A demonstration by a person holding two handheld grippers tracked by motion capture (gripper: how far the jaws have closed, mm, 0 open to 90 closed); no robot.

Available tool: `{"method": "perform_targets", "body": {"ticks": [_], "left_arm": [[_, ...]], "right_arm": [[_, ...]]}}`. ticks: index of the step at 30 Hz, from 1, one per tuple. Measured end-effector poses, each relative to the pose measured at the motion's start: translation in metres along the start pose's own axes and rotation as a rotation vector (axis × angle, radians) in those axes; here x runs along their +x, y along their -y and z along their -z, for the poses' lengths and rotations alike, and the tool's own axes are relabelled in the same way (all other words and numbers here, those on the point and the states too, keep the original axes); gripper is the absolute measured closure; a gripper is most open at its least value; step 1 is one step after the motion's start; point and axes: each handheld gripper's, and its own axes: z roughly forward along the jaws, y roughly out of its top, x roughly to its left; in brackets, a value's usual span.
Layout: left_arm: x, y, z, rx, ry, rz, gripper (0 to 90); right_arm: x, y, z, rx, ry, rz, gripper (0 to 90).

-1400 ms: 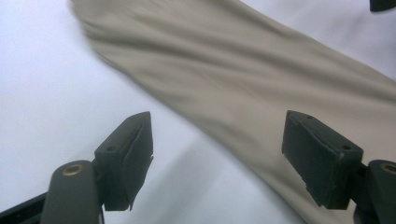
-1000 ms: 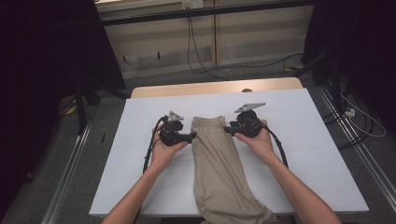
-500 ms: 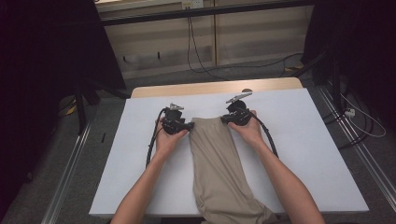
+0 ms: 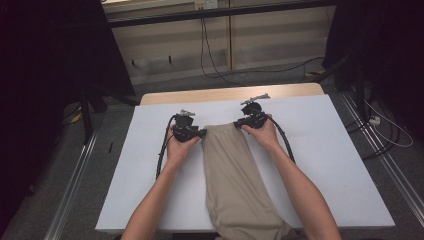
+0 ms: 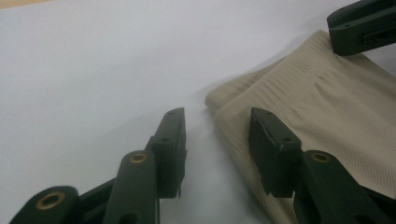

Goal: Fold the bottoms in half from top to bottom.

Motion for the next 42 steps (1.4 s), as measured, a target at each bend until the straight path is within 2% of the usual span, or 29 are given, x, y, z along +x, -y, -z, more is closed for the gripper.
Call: {"method": "perform_targets", "body": {"ticks": [1, 2, 3, 4, 6, 7, 8, 9, 11, 12, 14, 16, 17, 19, 20, 21, 22, 23, 25, 28, 30, 31, 32, 33, 35, 40, 42], "left_arm": [[0.001, 0.0, 0.0, 0.002, 0.001, 0.001, 56.2], [0.003, 0.0, 0.003, 0.004, 0.005, 0.015, 54.1], [0.003, 0.0, 0.003, 0.004, 0.005, 0.015, 52.7], [0.004, 0.0, 0.005, -0.001, 0.013, 0.024, 50.7], [0.005, 0.0, 0.011, -0.032, 0.043, 0.05, 49.7], [0.004, -0.001, 0.012, -0.03, 0.043, 0.045, 51.2], [0.003, -0.001, 0.013, -0.022, 0.038, 0.042, 50.8], [0.002, -0.001, 0.013, -0.017, 0.041, 0.042, 50.6], [0.0, 0.001, 0.009, -0.004, 0.027, 0.036, 50.4], [0.0, 0.003, 0.007, -0.009, 0.002, 0.043, 50.4], [0.003, 0.008, 0.003, -0.01, 0.027, 0.083, 49.8], [0.005, 0.01, -0.001, 0.0, 0.037, 0.091, 47.8], [0.007, 0.01, -0.001, -0.004, 0.049, 0.116, 48.2], [0.006, 0.01, -0.002, -0.002, 0.055, 0.11, 50.4], [0.004, 0.01, -0.003, 0.006, 0.07, 0.102, 58.2], [0.001, 0.01, -0.005, 0.011, 0.112, 0.104, 69.8], [-0.003, 0.009, -0.005, 0.016, 0.084, 0.088, 75.0], [-0.004, 0.007, -0.005, 0.025, 0.077, 0.083, 79.1], [-0.002, 0.006, -0.003, 0.01, 0.1, 0.119, 81.2], [-0.002, 0.004, -0.002, -0.032, 0.12, 0.149, 84.1], [0.0, -0.001, 0.001, -0.081, 0.15, 0.194, 84.6], [0.0, -0.005, 0.002, -0.088, 0.146, 0.184, 84.7], [-0.002, -0.009, 0.003, -0.101, 0.135, 0.168, 84.7], [-0.004, -0.014, 0.005, -0.11, 0.132, 0.159, 84.7], [-0.008, -0.027, 0.01, -0.133, 0.122, 0.129, 84.6], [-0.016, -0.062, 0.023, -0.189, 0.115, 0.089, 84.7], [-0.019, -0.075, 0.029, -0.204, 0.106, 0.071, 84.8]], "right_arm": [[-0.001, 0.002, -0.002, 0.003, -0.019, -0.02, 70.2], [-0.006, 0.005, -0.005, -0.014, -0.05, -0.065, 66.6], [-0.006, 0.005, -0.005, -0.014, -0.05, -0.065, 66.6], [-0.01, 0.006, -0.005, -0.015, -0.063, -0.111, 64.2], [-0.01, 0.006, -0.005, -0.011, -0.067, -0.109, 64.2], [-0.009, 0.006, -0.005, -0.008, -0.06, -0.097, 64.8], [-0.008, 0.005, -0.005, -0.006, -0.066, -0.091, 71.4], [-0.007, 0.005, -0.006, -0.005, -0.082, -0.089, 71.0], [-0.006, 0.005, -0.006, -0.004, -0.076, -0.09, 73.3], [-0.006, 0.005, -0.005, -0.002, -0.078, -0.085, 75.5], [-0.005, 0.005, -0.004, 0.003, -0.072, -0.078, 80.4], [-0.004, 0.006, -0.003, 0.003, -0.066, -0.063, 82.6], [-0.004, 0.006, -0.003, 0.001, -0.064, -0.064, 83.4], [-0.004, 0.006, -0.003, 0.0, -0.063, -0.066, 83.6], [-0.004, 0.006, -0.002, -0.002, -0.063, -0.067, 83.8], [-0.003, 0.006, -0.002, -0.004, -0.056, -0.062, 83.9], [-0.001, 0.006, -0.002, -0.004, -0.049, -0.06, 84.0], [-0.001, 0.006, 0.0, -0.008, -0.05, -0.06, 84.1], [-0.002, 0.006, 0.001, -0.011, -0.051, -0.063, 84.2], [-0.004, 0.004, 0.006, -0.038, -0.06, -0.078, 84.2], [-0.005, 0.0, 0.011, -0.059, -0.054, -0.078, 84.3], [-0.006, -0.001, 0.014, -0.078, -0.051, -0.084, 84.3], [-0.009, -0.005, 0.023, -0.124, -0.063, -0.106, 84.3], [-0.009, -0.005, 0.023, -0.124, -0.063, -0.106, 84.3], [-0.011, -0.01, 0.032, -0.158, -0.053, -0.105, 84.3], [-0.018, -0.022, 0.058, -0.244, -0.063, -0.129, 84.3], [-0.019, -0.03, 0.069, -0.273, -0.052, -0.125, 84.3]]}}
